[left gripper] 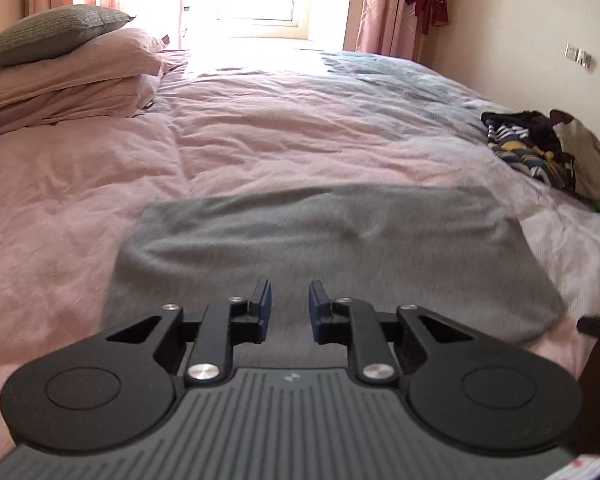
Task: Fold clothes
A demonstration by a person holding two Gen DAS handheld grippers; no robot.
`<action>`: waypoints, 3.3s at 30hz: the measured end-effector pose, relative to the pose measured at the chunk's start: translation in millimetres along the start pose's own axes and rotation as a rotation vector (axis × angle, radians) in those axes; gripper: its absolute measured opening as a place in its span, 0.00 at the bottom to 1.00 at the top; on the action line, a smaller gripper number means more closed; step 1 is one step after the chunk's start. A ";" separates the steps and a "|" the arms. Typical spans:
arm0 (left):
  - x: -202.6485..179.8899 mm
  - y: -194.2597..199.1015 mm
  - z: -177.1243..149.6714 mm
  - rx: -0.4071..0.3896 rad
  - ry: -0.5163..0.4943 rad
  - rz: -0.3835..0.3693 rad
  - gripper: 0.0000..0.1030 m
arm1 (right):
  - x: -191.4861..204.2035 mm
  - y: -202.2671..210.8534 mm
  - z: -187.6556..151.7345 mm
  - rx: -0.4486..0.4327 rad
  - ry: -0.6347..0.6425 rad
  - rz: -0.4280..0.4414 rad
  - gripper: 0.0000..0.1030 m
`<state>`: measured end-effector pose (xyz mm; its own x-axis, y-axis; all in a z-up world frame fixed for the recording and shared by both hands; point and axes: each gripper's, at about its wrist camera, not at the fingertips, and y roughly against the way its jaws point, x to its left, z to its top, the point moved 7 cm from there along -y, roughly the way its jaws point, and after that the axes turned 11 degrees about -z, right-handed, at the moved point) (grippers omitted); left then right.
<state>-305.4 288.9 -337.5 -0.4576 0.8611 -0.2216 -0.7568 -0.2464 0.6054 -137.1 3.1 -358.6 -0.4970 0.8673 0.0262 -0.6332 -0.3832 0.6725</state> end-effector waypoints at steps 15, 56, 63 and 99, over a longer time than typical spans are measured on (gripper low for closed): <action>-17.5 -137.1 12.3 0.129 -0.187 0.061 0.13 | -11.6 -64.1 22.0 0.049 -0.060 0.028 0.24; 88.1 21.0 -39.3 -0.010 0.285 -0.026 0.14 | -35.3 -86.6 4.9 0.137 -0.414 0.523 0.42; 92.1 23.8 -46.3 -0.021 0.281 -0.057 0.14 | -33.1 -79.7 13.9 0.164 -0.506 0.349 0.08; 166.6 37.6 -9.0 -0.102 0.548 -0.300 0.20 | 270.2 34.4 -0.9 -0.232 0.405 0.352 0.38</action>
<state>-414.3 419.0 -358.5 -0.3706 0.5530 -0.7462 -0.9176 -0.0936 0.3864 -293.7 224.0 -329.1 -0.8595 0.5020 -0.0965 -0.4793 -0.7258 0.4934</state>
